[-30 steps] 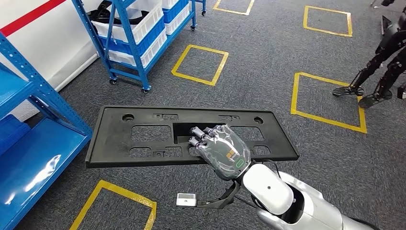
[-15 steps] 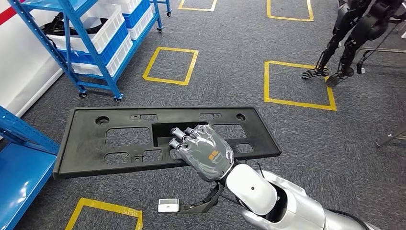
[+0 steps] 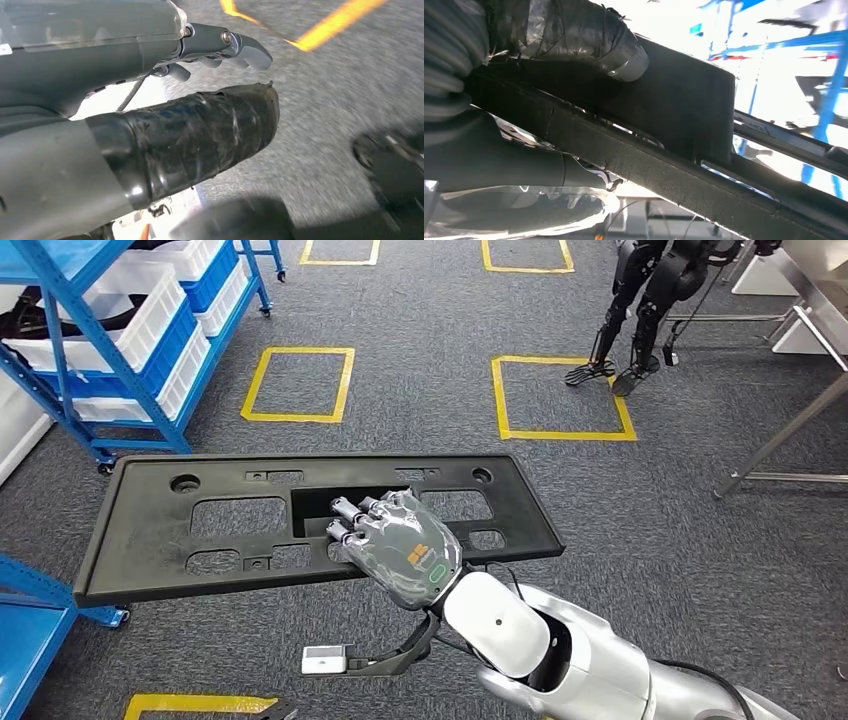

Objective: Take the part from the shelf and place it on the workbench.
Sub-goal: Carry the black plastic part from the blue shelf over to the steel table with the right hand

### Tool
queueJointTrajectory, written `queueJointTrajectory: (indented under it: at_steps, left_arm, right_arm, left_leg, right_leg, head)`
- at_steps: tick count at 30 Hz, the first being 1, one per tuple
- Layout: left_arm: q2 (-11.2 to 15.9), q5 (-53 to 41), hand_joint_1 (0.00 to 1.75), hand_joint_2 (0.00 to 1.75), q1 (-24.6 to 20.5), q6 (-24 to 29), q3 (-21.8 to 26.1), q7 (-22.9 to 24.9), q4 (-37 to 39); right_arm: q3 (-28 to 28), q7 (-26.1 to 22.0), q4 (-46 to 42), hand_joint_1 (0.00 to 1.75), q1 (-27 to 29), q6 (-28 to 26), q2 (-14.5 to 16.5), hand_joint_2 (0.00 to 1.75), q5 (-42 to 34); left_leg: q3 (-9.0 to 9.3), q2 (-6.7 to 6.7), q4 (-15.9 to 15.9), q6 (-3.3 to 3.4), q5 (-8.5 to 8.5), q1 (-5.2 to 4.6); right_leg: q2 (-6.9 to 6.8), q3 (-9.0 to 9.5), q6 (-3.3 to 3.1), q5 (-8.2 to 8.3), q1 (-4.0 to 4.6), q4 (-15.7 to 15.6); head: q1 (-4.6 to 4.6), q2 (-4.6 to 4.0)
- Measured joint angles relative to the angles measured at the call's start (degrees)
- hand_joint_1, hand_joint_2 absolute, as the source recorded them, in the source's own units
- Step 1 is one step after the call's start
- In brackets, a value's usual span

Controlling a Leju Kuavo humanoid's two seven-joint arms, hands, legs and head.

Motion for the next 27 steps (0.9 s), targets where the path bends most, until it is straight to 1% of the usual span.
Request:
queueJointTrajectory:
  at_steps: [1,2,3,4,6,7,8,9,10,11,12,13,14,15,16,17,18,19,20,21,22,23,24,25,26,27]
  left_arm:
    - [-0.3,-0.3,0.00,0.00,-0.4,-0.1,0.0,-0.2,0.0]
    - [-0.6,-0.6,0.00,0.00,-0.8,-0.2,-0.2,-0.5,0.0]
    - [-0.7,-0.9,0.00,0.00,-1.2,-0.4,-0.3,-0.8,0.0]
    - [-0.9,-1.3,0.00,0.00,-1.6,-0.6,-0.5,-1.2,0.0]
    - [-1.3,-2.1,0.00,0.00,-2.3,-1.4,-1.0,-2.4,0.0]
    - [-1.5,-2.6,0.00,0.00,-2.5,-1.9,-1.2,-3.2,0.0]
    - [-1.7,-3.1,0.00,0.00,-2.8,-2.4,-1.5,-4.1,0.0]
    - [-1.9,-3.7,0.00,0.00,-3.1,-2.8,-1.8,-5.0,0.0]
    - [-2.0,-4.3,0.00,0.00,-3.3,-3.1,-2.3,-5.8,0.0]
    - [-2.2,-4.8,0.00,0.00,-3.5,-3.3,-2.7,-6.7,0.0]
    - [-2.4,-5.3,0.00,0.00,-3.6,-3.4,-3.2,-7.4,0.0]
    - [-2.6,-5.6,0.00,0.00,-3.7,-3.4,-3.8,-8.0,0.0]
    - [-2.8,-5.7,0.00,0.00,-3.8,-3.3,-4.2,-8.3,0.0]
    - [-3.0,-5.9,0.00,0.00,-3.9,-3.3,-4.6,-8.6,0.0]
    - [-3.1,-5.9,0.00,0.00,-4.1,-3.3,-4.9,-8.8,0.0]
    - [-3.2,-6.0,0.00,0.00,-4.3,-3.2,-5.3,-8.9,0.0]
    - [-3.3,-6.2,0.00,0.00,-4.6,-3.2,-5.5,-9.0,0.0]
    - [-3.3,-6.3,0.00,0.00,-4.9,-3.3,-5.8,-9.1,0.0]
    - [-3.4,-6.4,0.00,0.00,-5.1,-3.3,-6.1,-9.1,0.0]
    - [-3.6,-6.5,0.00,0.00,-5.3,-3.4,-6.3,-9.1,0.0]
    - [-3.7,-6.5,0.00,0.00,-5.5,-3.4,-6.4,-9.1,0.0]
    - [-3.9,-6.5,0.00,0.00,-5.6,-3.4,-6.5,-9.2,0.0]
    - [-4.0,-6.5,0.00,0.00,-5.7,-3.4,-6.6,-9.2,0.0]
    - [-4.0,-6.5,0.00,0.00,-5.8,-3.4,-6.6,-9.2,0.0]
    - [-4.0,-6.5,0.00,0.00,-5.8,-3.4,-6.7,-9.2,0.0]
    - [-4.0,-6.5,0.00,0.00,-5.7,-3.4,-6.8,-9.2,0.0]
  right_arm:
    - [0.3,0.4,0.4,1.75,-0.6,0.3,0.4,1.75,1.7]
    - [0.5,0.8,0.7,1.75,-1.3,0.8,0.8,1.75,3.7]
    - [0.8,1.1,0.9,1.75,-2.0,1.4,1.3,1.75,5.4]
    - [1.0,1.4,1.1,1.75,-2.5,2.0,1.6,1.75,6.8]
    - [1.1,1.7,1.4,1.75,-3.0,3.6,1.8,1.75,8.5]
    - [1.1,1.8,1.5,1.75,-3.1,4.6,1.8,1.75,9.1]
    - [1.2,2.0,1.5,1.75,-3.2,5.7,1.7,1.75,9.5]
    - [1.2,2.1,1.3,1.75,-3.3,6.8,1.4,1.75,9.7]
    - [1.2,2.2,0.8,1.75,-3.4,7.9,0.8,1.75,9.9]
    - [1.2,2.3,0.2,1.75,-3.4,8.9,-0.1,1.75,9.9]
    - [1.2,2.3,-0.6,1.75,-3.3,9.7,-1.2,1.75,9.9]
    - [1.2,2.3,-1.3,1.75,-3.2,10.4,-2.4,1.75,9.9]
    - [1.2,2.3,-2.0,1.75,-3.1,10.9,-3.6,1.75,10.0]
    - [1.2,2.3,-2.5,1.75,-3.0,11.3,-4.5,1.75,10.1]
    - [1.2,2.2,-3.0,1.75,-3.0,11.6,-5.2,1.75,10.3]
    - [1.2,2.2,-3.5,1.75,-3.0,11.9,-5.8,1.75,10.5]
    - [1.2,2.1,-4.0,1.75,-3.0,12.2,-6.2,1.75,10.7]
    - [1.2,2.0,-4.4,1.75,-3.0,12.6,-6.6,1.75,11.0]
    - [1.2,1.8,-4.8,1.75,-3.0,12.9,-6.9,1.75,11.2]
    - [1.2,1.6,-5.1,1.75,-3.0,13.2,-7.2,1.75,11.3]
    - [1.2,1.4,-5.5,1.75,-2.9,13.5,-7.5,1.75,11.4]
    - [1.2,1.3,-5.9,1.75,-2.9,13.7,-7.8,1.75,11.5]
    - [1.2,1.2,-6.2,1.75,-3.1,13.9,-8.1,1.75,11.6]
    - [1.2,1.2,-6.4,1.75,-3.2,14.1,-8.3,1.75,11.7]
    - [1.2,1.2,-6.6,1.75,-3.3,14.4,-8.4,1.75,11.8]
    - [1.2,1.2,-6.8,1.75,-3.4,14.7,-8.5,1.75,11.8]
  left_leg:
    - [-0.02,0.57,0.3,-0.30,-0.23,0.03]
    - [-0.10,1.10,0.7,-0.66,-0.50,-0.06]
    - [-0.16,1.58,1.0,-1.02,-0.71,-0.17]
    - [-0.19,2.06,1.1,-1.37,-0.86,-0.27]
    - [-0.05,2.99,1.2,-1.95,-1.00,-0.23]
    - [-0.06,2.72,1.4,-2.25,-1.36,-0.08]
    - [-0.39,1.92,2.3,-2.48,-2.14,0.09]
    - [-1.26,0.74,4.3,-2.64,-3.47,0.22]
    - [-2.73,-0.64,7.3,-2.70,-5.21,0.31]
    - [-4.55,-1.47,11.0,-2.67,-6.92,0.34]
    - [-6.30,-1.91,14.4,-2.63,-8.14,0.33]
    - [-7.46,-2.13,16.5,-2.52,-8.37,0.32]
    - [-7.67,-2.29,16.5,-2.34,-7.47,0.30]
    - [-6.89,-2.57,14.5,-2.10,-5.67,0.29]
    - [-5.42,-3.28,11.1,-1.80,-3.48,0.28]
    - [-3.85,-4.63,7.7,-1.50,-1.91,0.31]
    - [-2.61,-5.93,5.0,-1.24,-0.94,0.33]
    - [-1.87,-6.88,3.3,-1.05,-0.72,0.27]
    - [-1.61,-7.28,2.8,-0.92,-0.92,0.17]
    - [-1.46,-6.85,2.3,-0.78,-0.88,0.05]
    - [-1.26,-6.14,1.8,-0.53,-0.73,0.11]
    - [-1.00,-5.46,1.2,-0.23,-0.44,0.19]
    - [-0.73,-4.71,0.7,0.11,-0.13,0.26]
    - [-0.52,-3.98,0.2,0.38,0.10,0.29]
    - [-0.43,-3.27,0.1,0.55,0.15,0.14]
    - [-0.42,-2.52,0.1,0.64,0.13,0.05]
  right_leg:
    - [-1.20,2.13,0.08,1.27,0.01,-3.8]
    - [-2.23,3.94,-0.08,2.17,0.18,-7.0]
    - [-2.90,5.02,-0.40,2.49,0.41,-9.0]
    - [-3.15,5.32,-0.78,2.31,0.68,-9.7]
    - [-1.87,5.14,-1.61,2.51,0.89,-9.8]
    - [-1.26,5.12,-1.95,2.64,0.85,-9.9]
    - [-0.64,5.12,-2.29,2.79,0.76,-10.0]
    - [-0.05,5.15,-2.59,2.92,0.64,-10.2]
    - [0.55,5.15,-2.79,3.00,0.62,-10.2]
    - [1.15,5.10,-2.92,3.04,0.68,-10.2]
    - [1.78,5.06,-2.98,3.07,0.78,-10.2]
    - [2.54,5.03,-3.00,3.09,0.90,-10.1]
    - [3.38,5.01,-3.02,3.10,0.98,-10.1]
    - [4.29,5.01,-3.02,3.12,1.02,-10.0]
    - [5.24,5.01,-3.01,3.13,1.01,-9.9]
    - [6.04,4.92,-2.90,3.17,0.99,-9.8]
    - [6.77,4.76,-2.72,3.25,0.91,-9.7]
    - [7.41,4.48,-2.40,3.42,0.72,-9.7]
    - [8.05,4.20,-1.99,3.65,0.50,-9.7]
    - [8.71,3.99,-1.57,3.90,0.27,-9.9]
    - [8.81,3.80,-1.18,4.01,0.17,-10.0]
    - [7.86,3.52,-0.91,3.64,0.32,-9.6]
    - [6.28,2.84,-0.71,2.70,0.51,-8.3]
    - [4.31,1.72,-0.59,1.25,0.68,-5.9]
    - [2.55,0.10,-0.46,-0.53,0.74,-2.5]
    - [1.65,-1.57,-0.35,-1.98,0.64,1.0]
  head:
    - [0.00,0.00]
    - [0.01,0.00]
    - [-0.04,0.00]
    - [-0.10,0.00]
    - [-0.20,0.00]
    - [-0.24,0.00]
    - [-0.30,0.00]
    - [-0.43,0.00]
    - [-0.59,0.00]
    - [-0.69,0.00]
    - [-0.77,0.00]
    - [-0.78,0.00]
    - [-0.77,0.00]
    - [-0.77,0.00]
    - [-0.78,0.00]
    - [-0.74,0.00]
    - [-0.69,0.00]
    - [-0.70,0.00]
    - [-0.70,0.00]
    - [-0.75,0.00]
    - [-0.77,0.00]
    - [-0.69,0.00]
    - [-0.58,0.00]
    - [-0.44,0.00]
    - [-0.34,0.00]
    - [-0.28,0.00]
